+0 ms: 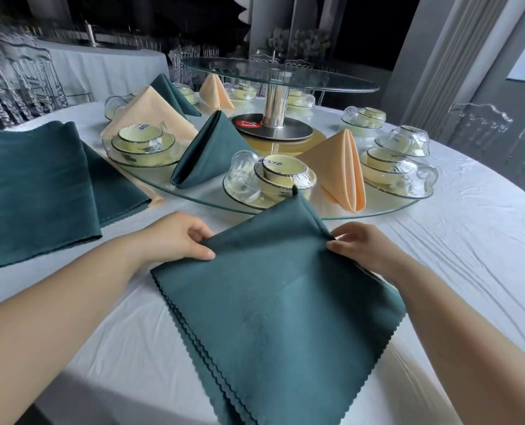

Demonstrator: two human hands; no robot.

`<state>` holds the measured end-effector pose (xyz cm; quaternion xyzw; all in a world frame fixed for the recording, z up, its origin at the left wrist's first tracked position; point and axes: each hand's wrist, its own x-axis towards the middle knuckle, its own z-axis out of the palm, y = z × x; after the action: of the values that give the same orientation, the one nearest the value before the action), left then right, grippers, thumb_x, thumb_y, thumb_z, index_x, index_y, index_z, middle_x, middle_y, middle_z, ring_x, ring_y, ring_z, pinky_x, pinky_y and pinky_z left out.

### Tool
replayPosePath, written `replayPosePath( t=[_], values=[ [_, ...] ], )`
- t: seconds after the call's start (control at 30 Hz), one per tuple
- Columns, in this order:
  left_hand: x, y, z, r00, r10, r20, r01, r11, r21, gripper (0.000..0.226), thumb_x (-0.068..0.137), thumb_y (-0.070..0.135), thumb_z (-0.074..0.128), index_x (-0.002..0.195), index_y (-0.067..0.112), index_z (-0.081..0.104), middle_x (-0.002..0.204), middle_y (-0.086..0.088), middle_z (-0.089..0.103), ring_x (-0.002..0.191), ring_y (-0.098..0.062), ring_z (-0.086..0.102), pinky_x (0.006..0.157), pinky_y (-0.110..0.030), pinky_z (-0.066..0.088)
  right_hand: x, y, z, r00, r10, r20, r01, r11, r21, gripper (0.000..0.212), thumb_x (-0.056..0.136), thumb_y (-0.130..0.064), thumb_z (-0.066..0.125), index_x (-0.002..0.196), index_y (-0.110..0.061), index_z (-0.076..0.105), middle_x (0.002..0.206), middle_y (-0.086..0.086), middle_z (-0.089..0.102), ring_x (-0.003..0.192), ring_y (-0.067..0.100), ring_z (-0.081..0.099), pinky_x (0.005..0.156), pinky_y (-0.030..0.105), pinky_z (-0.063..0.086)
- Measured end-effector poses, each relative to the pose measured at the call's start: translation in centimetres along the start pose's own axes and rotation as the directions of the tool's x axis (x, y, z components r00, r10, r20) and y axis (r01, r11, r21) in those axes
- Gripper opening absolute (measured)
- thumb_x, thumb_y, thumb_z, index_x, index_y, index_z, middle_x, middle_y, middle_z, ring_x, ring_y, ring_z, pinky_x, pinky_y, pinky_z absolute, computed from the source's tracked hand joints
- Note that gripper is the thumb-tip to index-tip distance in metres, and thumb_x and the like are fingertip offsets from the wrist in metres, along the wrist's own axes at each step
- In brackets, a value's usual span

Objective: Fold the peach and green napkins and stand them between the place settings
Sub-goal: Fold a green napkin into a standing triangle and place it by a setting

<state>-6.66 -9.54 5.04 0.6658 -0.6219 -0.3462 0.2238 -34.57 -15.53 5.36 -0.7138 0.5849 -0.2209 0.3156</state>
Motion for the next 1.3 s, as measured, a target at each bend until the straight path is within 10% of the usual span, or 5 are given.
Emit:
replayPosePath(
  t=[0.53, 0.8, 1.07, 1.3],
  values=[
    [-2.6, -1.9, -1.6, 0.998, 0.065, -0.01, -0.053, 0.895, 0.443, 0.027, 0.077, 0.007, 0.069, 0.066, 0.025, 0.052, 0.069, 0.01, 0.055, 0.063, -0.004, 0.049, 0.052, -0.008, 0.035, -5.8, 2.4, -2.3, 0.987, 0.134, 0.086, -0.1, 0.943, -0.318, 0.019, 0.078, 0.002, 0.054, 0.075, -0.017, 0.051, 0.073, -0.003, 0.049, 0.064, 0.009, 0.043, 0.053, 0.019, 0.033],
    [-5.5, -5.2, -0.1, 0.882, 0.375, -0.284, -0.278, 0.903, 0.328, 0.051, 0.073, -0.002, 0.071, 0.05, 0.039, 0.05, 0.07, 0.01, 0.056, 0.069, -0.002, 0.049, 0.066, -0.029, 0.037, -7.9, 5.0, -1.4, 0.975, -0.151, -0.161, 0.123, 0.978, -0.168, 0.04, 0.072, 0.015, 0.058, 0.057, -0.019, 0.042, 0.061, -0.004, 0.045, 0.062, 0.01, 0.044, 0.056, 0.014, 0.033],
    [-5.4, -5.8, 0.0, 0.892, 0.295, -0.342, -0.286, 0.955, 0.077, 0.074, 0.075, -0.014, 0.063, 0.049, 0.055, 0.061, 0.069, 0.033, 0.061, 0.069, 0.016, 0.053, 0.066, 0.002, 0.037, -9.1, 4.9, -1.3, 0.971, -0.149, -0.186, 0.122, 0.981, -0.15, 0.043, 0.074, 0.018, 0.049, 0.059, -0.023, 0.053, 0.069, -0.009, 0.053, 0.068, 0.007, 0.047, 0.062, 0.002, 0.036],
    [-7.6, -2.0, 1.6, 0.853, 0.212, -0.476, -0.201, 0.977, 0.075, 0.033, 0.084, -0.012, 0.044, 0.091, 0.006, 0.071, 0.108, -0.006, 0.063, 0.103, -0.009, 0.051, 0.089, -0.008, 0.027, -9.9, 4.6, -1.2, 0.976, -0.122, -0.181, 0.099, 0.986, -0.134, 0.029, 0.074, -0.006, 0.051, 0.056, -0.027, 0.057, 0.076, -0.006, 0.057, 0.076, 0.009, 0.049, 0.069, 0.008, 0.035]
  ],
)
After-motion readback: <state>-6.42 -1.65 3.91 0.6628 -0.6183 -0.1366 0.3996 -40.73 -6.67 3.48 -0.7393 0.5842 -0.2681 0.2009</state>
